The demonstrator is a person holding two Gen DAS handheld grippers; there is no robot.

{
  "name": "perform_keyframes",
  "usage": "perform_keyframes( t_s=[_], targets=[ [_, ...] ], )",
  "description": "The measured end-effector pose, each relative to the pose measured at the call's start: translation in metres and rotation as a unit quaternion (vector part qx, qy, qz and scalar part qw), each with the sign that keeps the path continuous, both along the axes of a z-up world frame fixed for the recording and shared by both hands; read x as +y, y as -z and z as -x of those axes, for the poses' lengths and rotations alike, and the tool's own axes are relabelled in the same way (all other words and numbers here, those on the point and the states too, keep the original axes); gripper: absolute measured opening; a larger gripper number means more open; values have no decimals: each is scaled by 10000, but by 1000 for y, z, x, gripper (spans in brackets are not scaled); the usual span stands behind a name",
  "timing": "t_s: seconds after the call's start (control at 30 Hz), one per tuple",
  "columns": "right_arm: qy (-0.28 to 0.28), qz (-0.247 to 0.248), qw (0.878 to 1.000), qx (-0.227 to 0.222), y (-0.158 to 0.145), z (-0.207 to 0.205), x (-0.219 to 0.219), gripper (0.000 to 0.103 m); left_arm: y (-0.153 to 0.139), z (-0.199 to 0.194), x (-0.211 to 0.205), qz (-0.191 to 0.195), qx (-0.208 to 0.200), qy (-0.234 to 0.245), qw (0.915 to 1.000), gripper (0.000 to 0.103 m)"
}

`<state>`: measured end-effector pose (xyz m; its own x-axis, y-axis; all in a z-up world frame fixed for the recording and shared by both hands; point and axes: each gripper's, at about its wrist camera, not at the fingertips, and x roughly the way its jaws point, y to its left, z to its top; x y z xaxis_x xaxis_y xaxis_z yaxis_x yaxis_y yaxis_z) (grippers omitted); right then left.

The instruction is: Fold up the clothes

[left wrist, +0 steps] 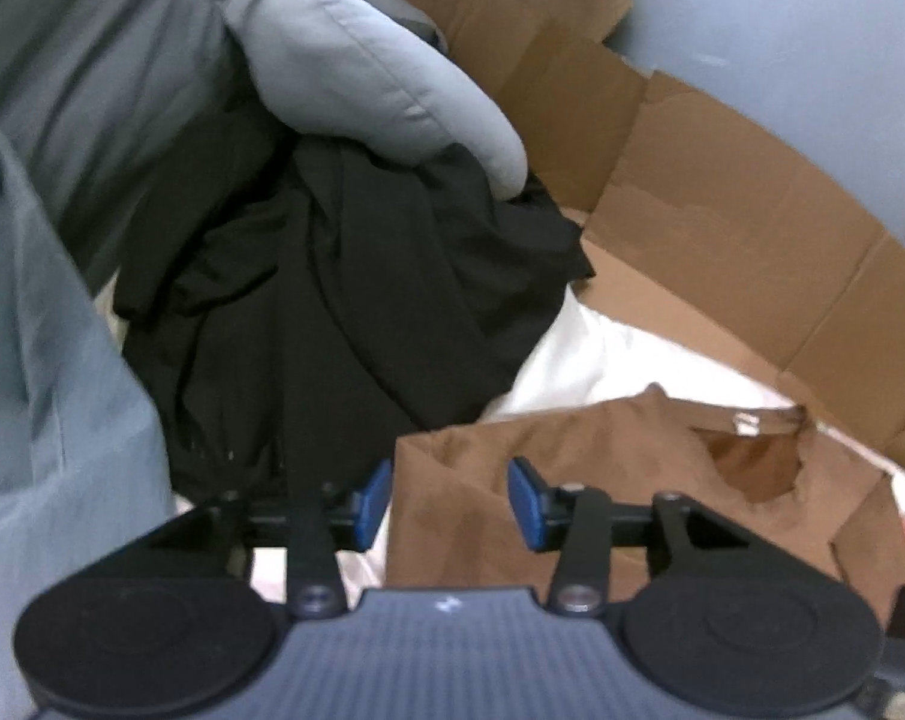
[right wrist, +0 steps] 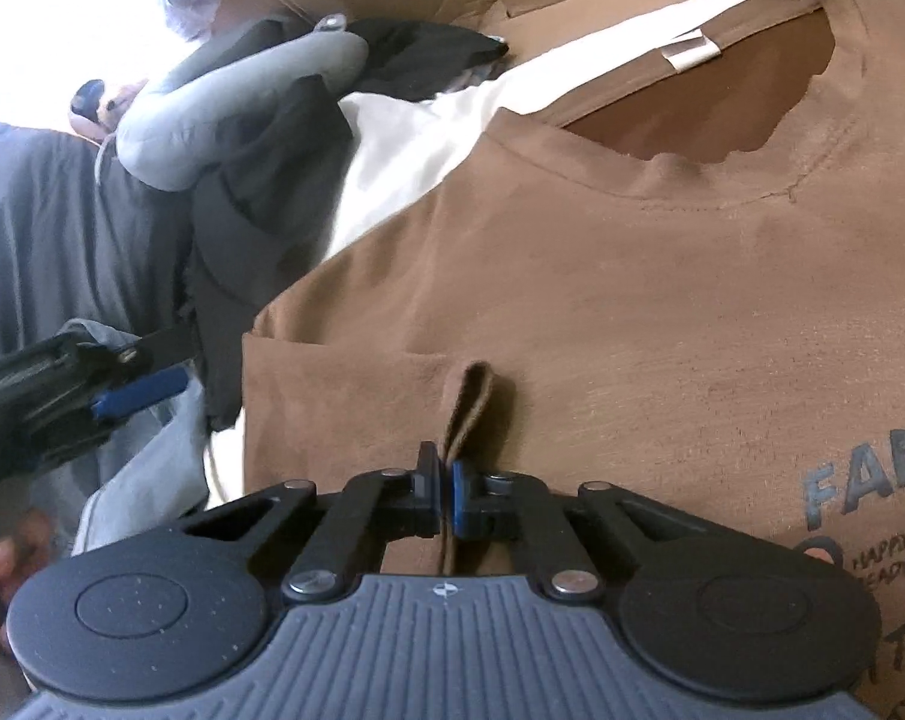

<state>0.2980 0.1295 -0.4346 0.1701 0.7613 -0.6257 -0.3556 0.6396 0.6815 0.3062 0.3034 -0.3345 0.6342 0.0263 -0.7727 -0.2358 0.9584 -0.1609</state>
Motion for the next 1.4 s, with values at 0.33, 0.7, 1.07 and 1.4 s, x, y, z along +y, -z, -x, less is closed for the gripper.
perform_keyframes(
  t_s=[0.33,0.7,1.07,1.4],
  targets=[
    [79,-239,9997,19,-14,8,-14,1,29,-31,-4,-666,618,-1,9959,47],
    [160,-328,9993,108,-20,18,-19,1,37,-43,-3,-865,831,-29,9928,44],
    [329,-201,9992,-43,-17,23,-29,0,41,-50,-4,-1078,1065,63,9884,46],
    [446,-317,9983,207,-4,19,-32,5,4,-16,-2,-795,513,-276,9951,40]
  ],
)
